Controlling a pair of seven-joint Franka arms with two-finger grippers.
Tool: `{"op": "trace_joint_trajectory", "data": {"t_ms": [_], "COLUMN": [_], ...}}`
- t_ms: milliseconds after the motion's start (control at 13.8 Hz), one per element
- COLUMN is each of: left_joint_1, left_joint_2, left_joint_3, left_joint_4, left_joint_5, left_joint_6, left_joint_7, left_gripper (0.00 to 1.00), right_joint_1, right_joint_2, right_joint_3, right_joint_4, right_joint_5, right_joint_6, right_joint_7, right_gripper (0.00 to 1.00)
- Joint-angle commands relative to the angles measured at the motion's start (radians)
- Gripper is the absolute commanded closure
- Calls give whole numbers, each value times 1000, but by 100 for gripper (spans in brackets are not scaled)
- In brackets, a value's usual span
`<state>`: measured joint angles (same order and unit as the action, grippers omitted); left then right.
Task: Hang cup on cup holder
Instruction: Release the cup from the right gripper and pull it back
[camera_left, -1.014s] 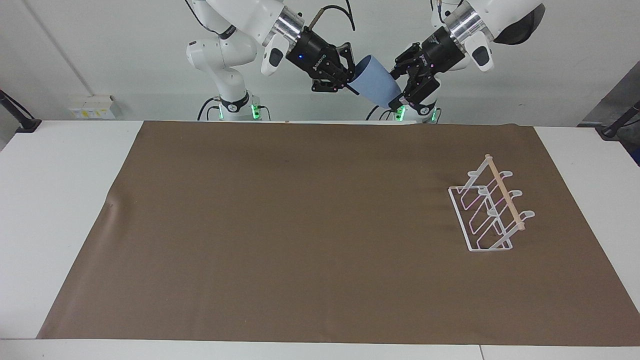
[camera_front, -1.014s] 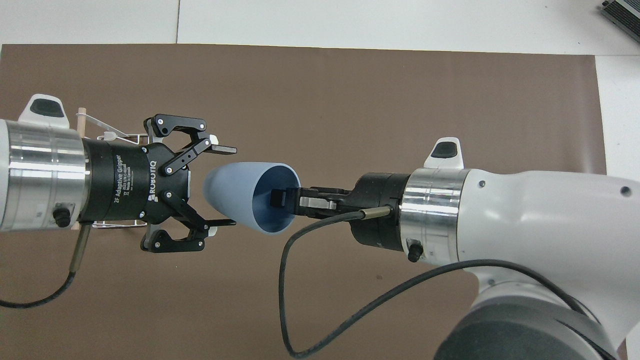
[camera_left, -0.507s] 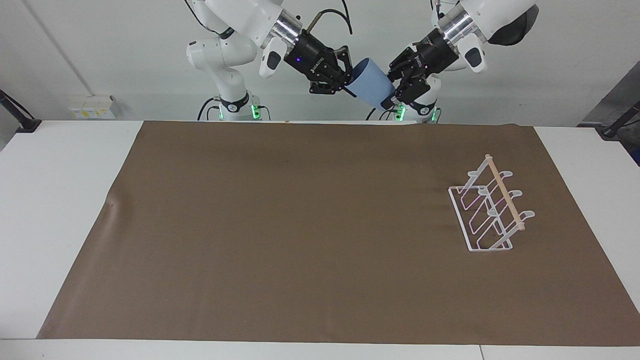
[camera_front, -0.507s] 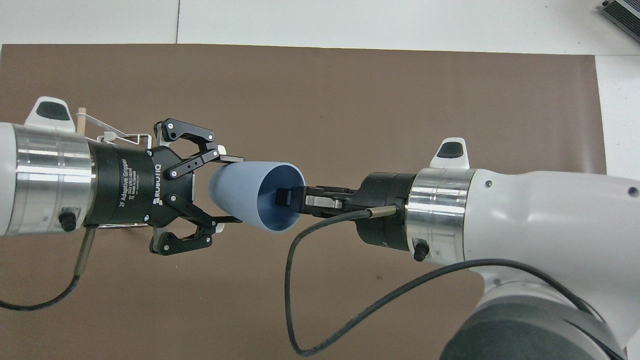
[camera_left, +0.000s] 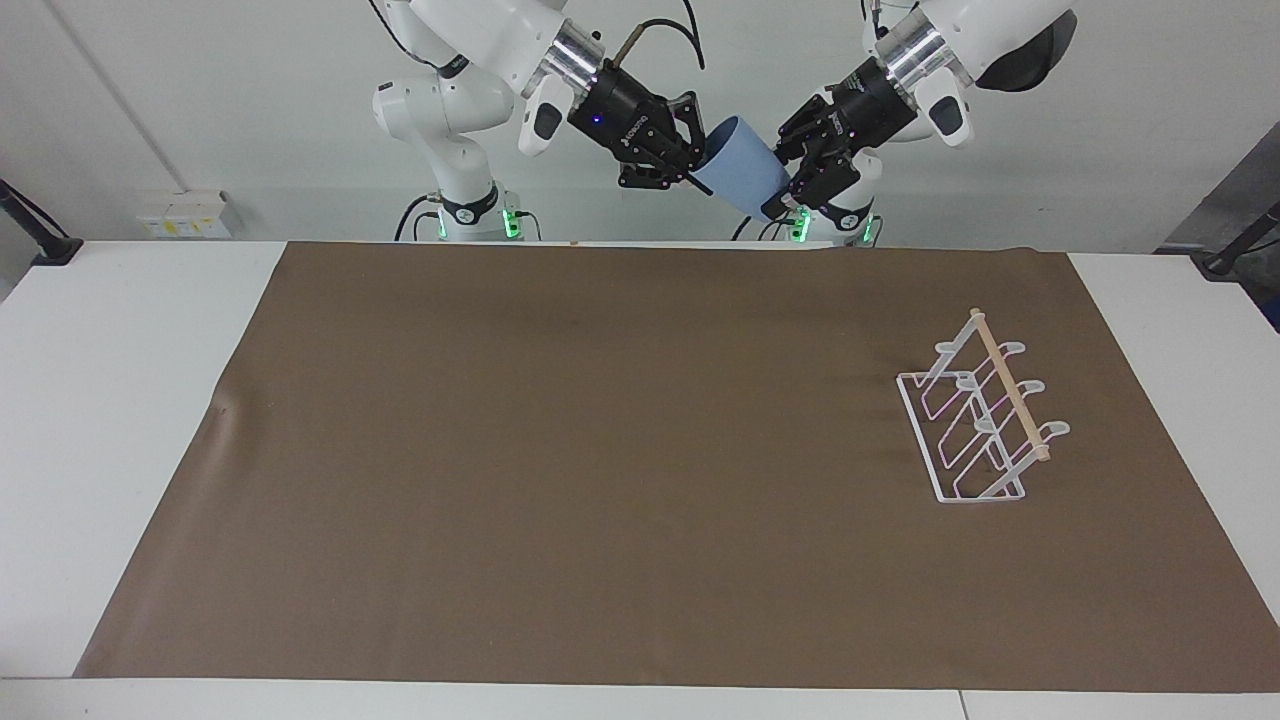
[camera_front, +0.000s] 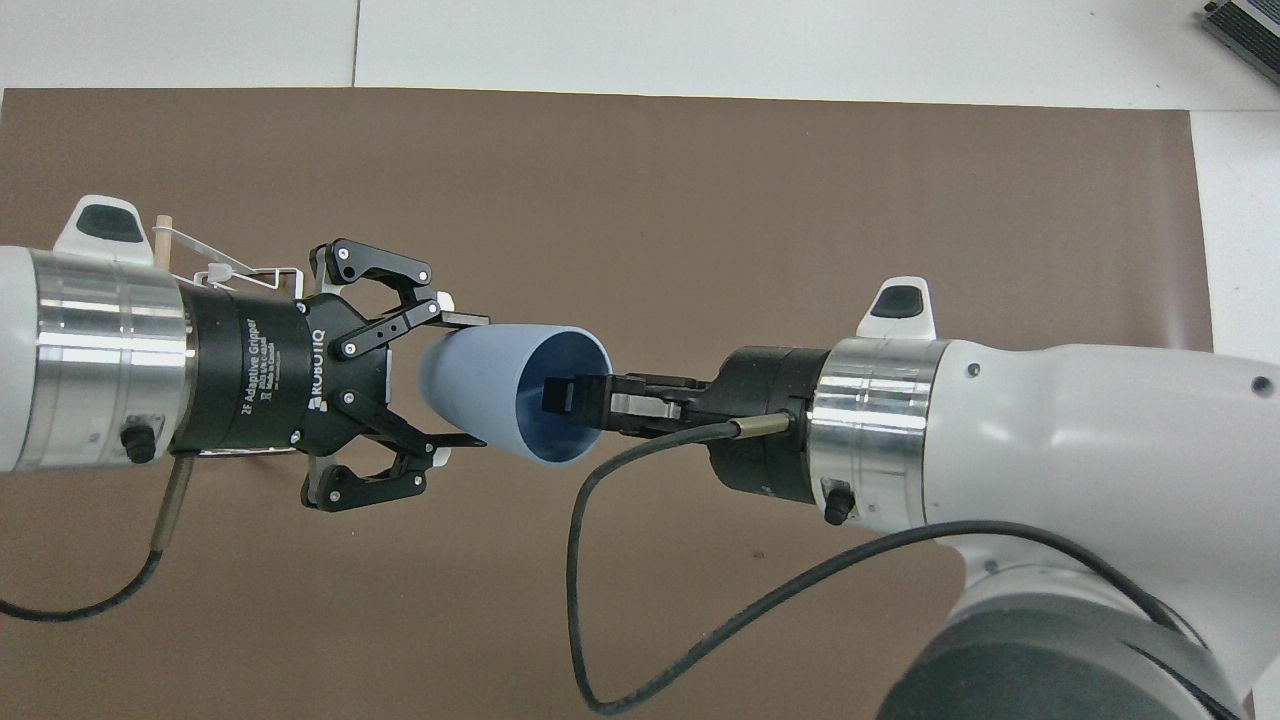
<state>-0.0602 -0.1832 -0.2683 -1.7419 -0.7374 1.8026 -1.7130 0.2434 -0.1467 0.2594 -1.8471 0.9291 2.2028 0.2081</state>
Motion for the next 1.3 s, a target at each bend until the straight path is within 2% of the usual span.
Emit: {"op": "trace_joint_trajectory", "data": {"t_ms": [0,145,507,797,1014,1231], "left_joint_1": [-4,14,28,68,74,117], "left_joint_2": [-31,-32,-41,-35,-25,-15], "left_joint_3": [12,15,17,18,18,18], "left_joint_4": [-39,-41,-85,-107,-102,-105], "left_joint_5": [-10,0,170,349,553,685], "left_joint_6": [12,9,47,75,75,86], "left_joint_7": [-7,-4,6,58,101,208], "left_gripper": [100,100,100,100,100,100], "right_joint_1": [0,-1,-7,-32,-59,-96], "right_joint_2": [-17,-17,-10,-2,6,12], "right_joint_3": [3,3,0,0,0,0], "right_joint_4": [-17,-17,-12,-9,-3,0], "right_joint_5": [24,17,-27,-211,-337,-517], "right_joint_6": [17,18,23,21,9,-8], "right_joint_7": [16,11,-80,-277,-392,-492], "right_gripper": [0,0,0,0,0,0]}}
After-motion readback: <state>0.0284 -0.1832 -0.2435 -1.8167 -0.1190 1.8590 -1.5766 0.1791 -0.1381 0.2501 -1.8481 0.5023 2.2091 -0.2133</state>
